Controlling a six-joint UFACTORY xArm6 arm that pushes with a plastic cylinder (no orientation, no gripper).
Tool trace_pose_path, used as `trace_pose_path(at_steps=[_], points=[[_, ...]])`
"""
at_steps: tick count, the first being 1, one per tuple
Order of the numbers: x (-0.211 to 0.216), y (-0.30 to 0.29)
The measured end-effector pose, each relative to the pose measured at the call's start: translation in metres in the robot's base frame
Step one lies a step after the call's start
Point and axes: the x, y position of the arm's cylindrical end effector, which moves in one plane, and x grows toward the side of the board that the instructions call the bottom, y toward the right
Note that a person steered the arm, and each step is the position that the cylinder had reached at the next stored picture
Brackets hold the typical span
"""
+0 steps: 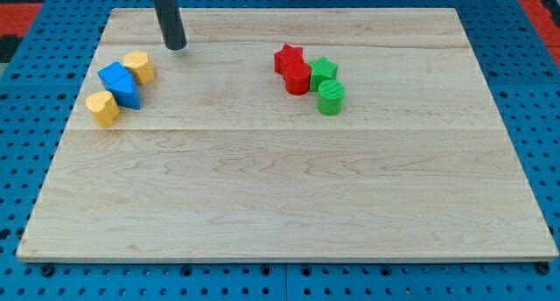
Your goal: Push the yellow hexagon into the blue cube
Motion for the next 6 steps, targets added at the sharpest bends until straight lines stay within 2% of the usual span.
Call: trace_pose_path(at_steps=[2, 3, 4, 5, 6], points=[[0.025, -0.063], [0.016, -0.043], [-0.016, 0.041], [-0.017, 0.135], [0.009, 0.157]])
